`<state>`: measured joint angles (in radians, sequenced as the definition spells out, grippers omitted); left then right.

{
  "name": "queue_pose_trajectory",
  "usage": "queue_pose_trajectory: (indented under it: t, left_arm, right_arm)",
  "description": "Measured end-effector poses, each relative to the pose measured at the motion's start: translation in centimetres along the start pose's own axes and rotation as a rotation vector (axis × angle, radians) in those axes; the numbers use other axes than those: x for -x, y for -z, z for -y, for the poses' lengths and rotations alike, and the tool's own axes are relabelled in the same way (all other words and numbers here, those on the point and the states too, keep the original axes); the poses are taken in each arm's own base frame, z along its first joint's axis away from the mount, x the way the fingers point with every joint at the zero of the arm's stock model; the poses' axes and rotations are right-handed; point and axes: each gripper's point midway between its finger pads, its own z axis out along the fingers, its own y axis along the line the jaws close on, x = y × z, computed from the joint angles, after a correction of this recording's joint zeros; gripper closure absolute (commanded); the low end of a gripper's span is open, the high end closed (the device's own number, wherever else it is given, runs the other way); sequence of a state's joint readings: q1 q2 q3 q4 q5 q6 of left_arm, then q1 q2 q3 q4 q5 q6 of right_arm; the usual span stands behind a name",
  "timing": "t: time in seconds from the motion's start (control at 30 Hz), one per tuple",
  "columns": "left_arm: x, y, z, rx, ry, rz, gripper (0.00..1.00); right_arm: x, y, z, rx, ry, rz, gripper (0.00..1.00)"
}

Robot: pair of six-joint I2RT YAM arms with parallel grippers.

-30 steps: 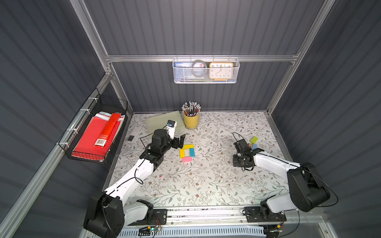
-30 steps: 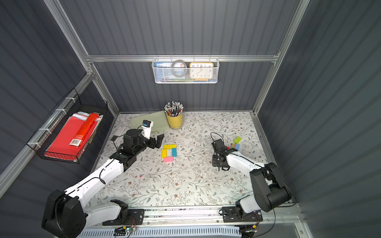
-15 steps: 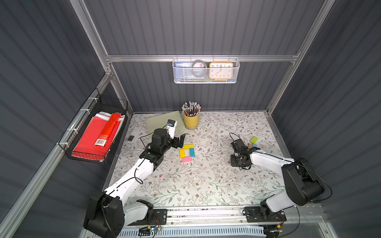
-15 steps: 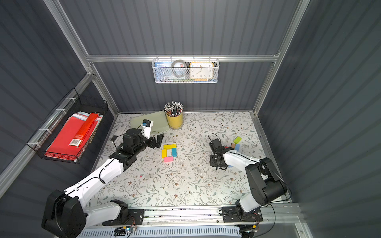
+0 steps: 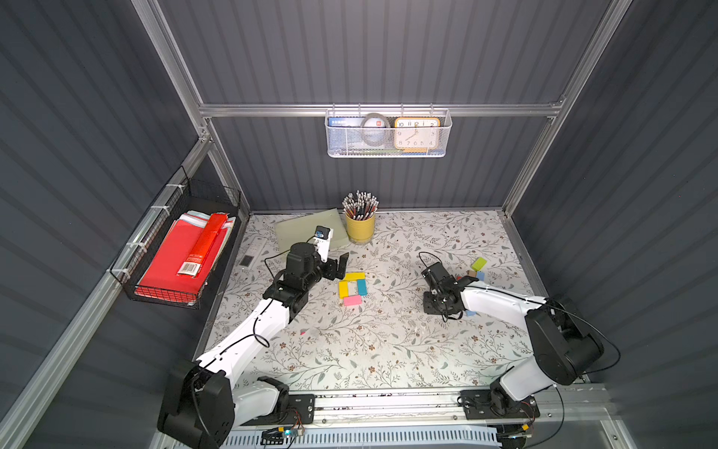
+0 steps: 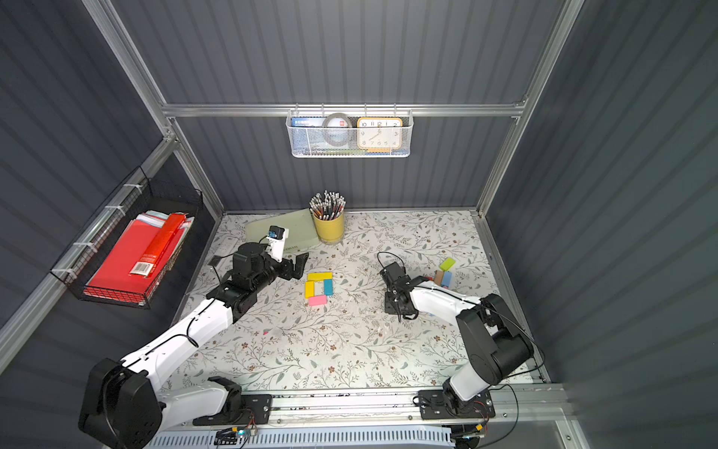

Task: Assemble the number 8 with building blocks
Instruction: Pick up the building block from the center of the board, then assemble the building block at the center of the board.

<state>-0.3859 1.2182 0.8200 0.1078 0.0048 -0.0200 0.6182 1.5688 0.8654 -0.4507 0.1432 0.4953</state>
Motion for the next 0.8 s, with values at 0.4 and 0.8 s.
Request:
queue_pose_trajectory:
  t: [0.4, 0.8]
  left_arm:
    - [0.0, 1.0, -3.8, 0.206, 0.104, 0.004, 0.01]
    - [2.4, 4.6, -7.2, 0.391, 0.193, 0.109, 0.01]
  right_arm:
    - [0.6, 4.8, -20.2, 0.265, 0.073, 0.044, 0.83]
    - [-5.0, 2.7, -28.2, 0.304, 0.091, -0.124, 0.83]
